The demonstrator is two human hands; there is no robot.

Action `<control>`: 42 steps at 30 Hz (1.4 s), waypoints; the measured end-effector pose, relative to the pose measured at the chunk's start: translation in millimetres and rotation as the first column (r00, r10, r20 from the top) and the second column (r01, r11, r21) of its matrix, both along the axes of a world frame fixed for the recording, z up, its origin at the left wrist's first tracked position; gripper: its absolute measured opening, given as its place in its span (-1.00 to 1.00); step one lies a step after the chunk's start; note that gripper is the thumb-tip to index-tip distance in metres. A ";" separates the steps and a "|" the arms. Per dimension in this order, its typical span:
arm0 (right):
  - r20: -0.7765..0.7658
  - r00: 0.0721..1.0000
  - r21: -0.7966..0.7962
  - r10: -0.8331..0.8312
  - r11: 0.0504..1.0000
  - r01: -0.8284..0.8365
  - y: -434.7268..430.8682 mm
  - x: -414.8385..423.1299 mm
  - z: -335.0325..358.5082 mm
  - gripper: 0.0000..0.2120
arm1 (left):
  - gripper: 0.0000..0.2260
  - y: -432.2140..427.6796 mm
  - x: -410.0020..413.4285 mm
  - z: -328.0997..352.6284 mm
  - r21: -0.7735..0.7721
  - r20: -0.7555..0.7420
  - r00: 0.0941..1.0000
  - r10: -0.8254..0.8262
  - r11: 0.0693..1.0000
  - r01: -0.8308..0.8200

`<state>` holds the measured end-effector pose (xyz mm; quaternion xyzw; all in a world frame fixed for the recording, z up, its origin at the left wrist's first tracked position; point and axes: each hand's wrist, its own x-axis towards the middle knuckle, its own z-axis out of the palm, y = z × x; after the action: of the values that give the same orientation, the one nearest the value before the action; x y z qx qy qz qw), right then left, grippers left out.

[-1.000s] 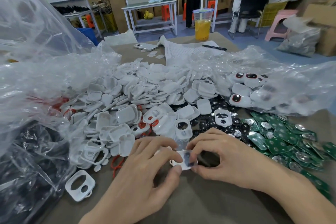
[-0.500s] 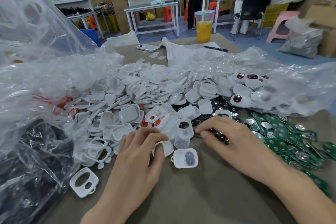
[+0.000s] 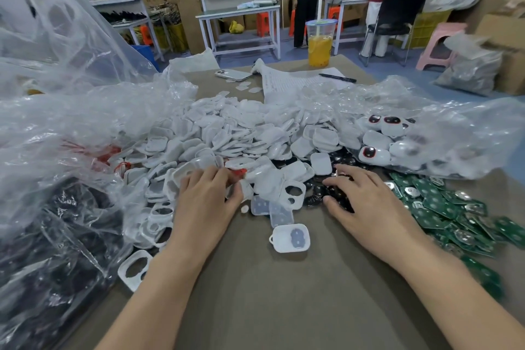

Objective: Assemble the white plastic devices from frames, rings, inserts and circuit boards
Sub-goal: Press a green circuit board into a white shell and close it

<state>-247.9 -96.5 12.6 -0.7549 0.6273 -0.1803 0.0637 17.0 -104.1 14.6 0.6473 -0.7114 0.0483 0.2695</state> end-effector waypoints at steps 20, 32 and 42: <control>-0.023 0.919 -0.198 -0.394 0.902 0.382 42.6 -3.7 14.0 -0.56 | -0.86 -1.4 2.9 -4.7 -0.059 -0.178 0.983 0.038 0.997 -0.049; -0.145 0.867 -0.080 -0.477 0.879 0.471 68.0 -15.7 1.2 -0.63 | -0.82 5.1 4.8 -3.8 -0.075 -0.156 0.987 0.028 0.996 -0.040; -0.085 0.894 -0.161 -0.441 0.891 0.424 56.6 -23.2 -2.5 -0.72 | -0.84 3.3 3.1 -3.5 -0.140 -0.149 0.986 0.077 0.985 -0.098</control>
<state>-271.0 -39.9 10.1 -0.6082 0.7683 -0.1875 -0.0682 20.1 -100.8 11.1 0.6581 -0.6556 0.0656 0.3643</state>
